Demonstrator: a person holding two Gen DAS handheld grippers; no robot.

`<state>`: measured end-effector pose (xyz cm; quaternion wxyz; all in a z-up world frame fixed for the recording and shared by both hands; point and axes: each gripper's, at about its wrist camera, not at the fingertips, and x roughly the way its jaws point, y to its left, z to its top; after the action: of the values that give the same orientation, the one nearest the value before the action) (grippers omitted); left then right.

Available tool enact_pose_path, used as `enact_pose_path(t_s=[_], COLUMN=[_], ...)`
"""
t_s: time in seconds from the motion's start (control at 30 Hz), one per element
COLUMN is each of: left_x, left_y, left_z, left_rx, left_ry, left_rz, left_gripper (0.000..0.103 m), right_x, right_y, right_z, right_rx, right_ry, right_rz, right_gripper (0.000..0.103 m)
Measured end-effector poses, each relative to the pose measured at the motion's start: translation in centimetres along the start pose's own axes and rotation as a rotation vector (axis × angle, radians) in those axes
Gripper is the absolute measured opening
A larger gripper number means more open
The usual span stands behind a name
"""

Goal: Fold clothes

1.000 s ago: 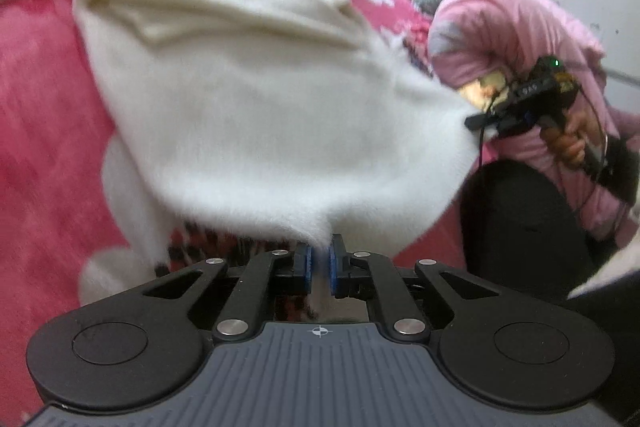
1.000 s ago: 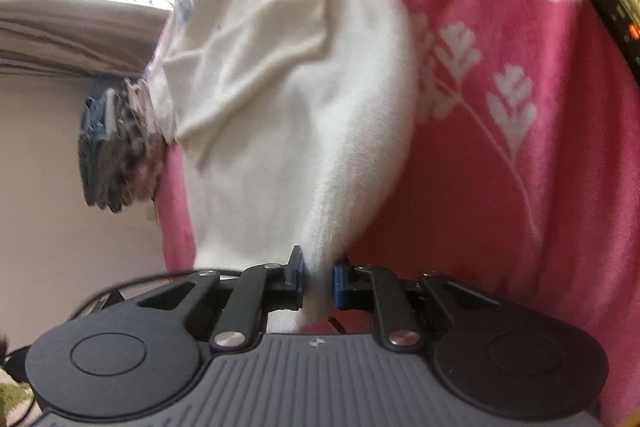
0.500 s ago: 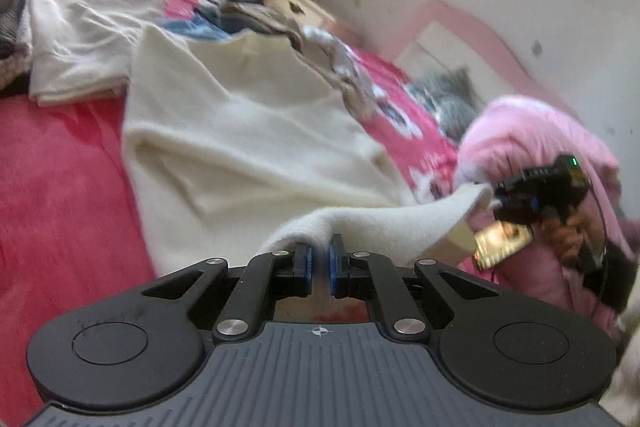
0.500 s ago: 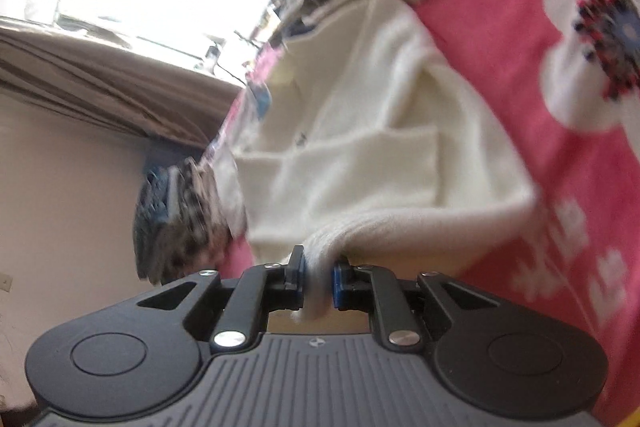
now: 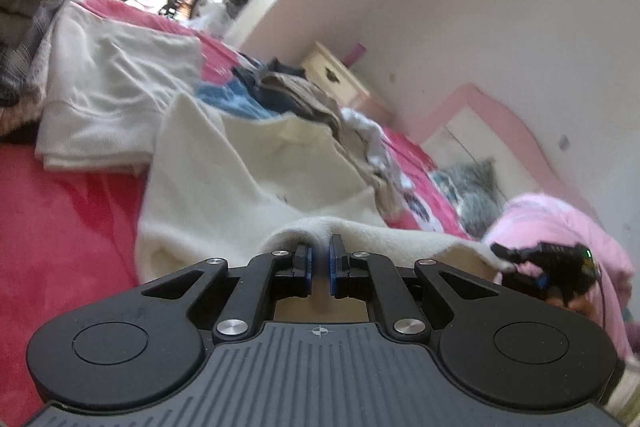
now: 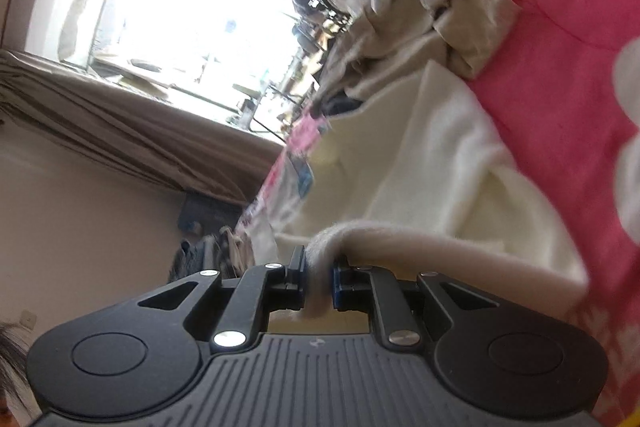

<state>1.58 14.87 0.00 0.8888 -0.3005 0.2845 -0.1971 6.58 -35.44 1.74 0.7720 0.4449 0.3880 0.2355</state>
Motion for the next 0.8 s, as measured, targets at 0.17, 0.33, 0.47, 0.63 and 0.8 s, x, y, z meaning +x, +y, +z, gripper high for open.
enact_pose_path(t_s=[0.17, 0.33, 0.47, 0.63, 0.8], left_x=[1.3, 3.2, 4.8, 7.1, 9.6], left_y=[0.5, 1.0, 1.5, 2.8, 4.7], left_z=[2.5, 4.7, 6.3, 7.9, 9.1], left_rx=[-0.032, -0.022, -0.018, -0.041, -0.086], left_ry=[-0.051, -0.085, -0.103, -0.110, -0.113], left_rz=[-0.003, 0.007, 0.011, 0.031, 0.046], left_gripper=[0.006, 0.006, 0.006, 0.006, 0.006], right_x=[2.0, 4.1, 5.7, 8.2, 11.2], right_y=[0.8, 1.5, 1.7, 1.2, 0.6], right_z=[2.4, 4.7, 6.6, 8.7, 11.0], right_rx=[-0.029, -0.051, -0.062, -0.057, -0.055], right_ry=[-0.022, -0.036, -0.045, -0.046, -0.046], right_rz=[0.014, 0.017, 0.019, 0.014, -0.001], right_gripper=[0.014, 0.014, 0.014, 0.013, 0.013])
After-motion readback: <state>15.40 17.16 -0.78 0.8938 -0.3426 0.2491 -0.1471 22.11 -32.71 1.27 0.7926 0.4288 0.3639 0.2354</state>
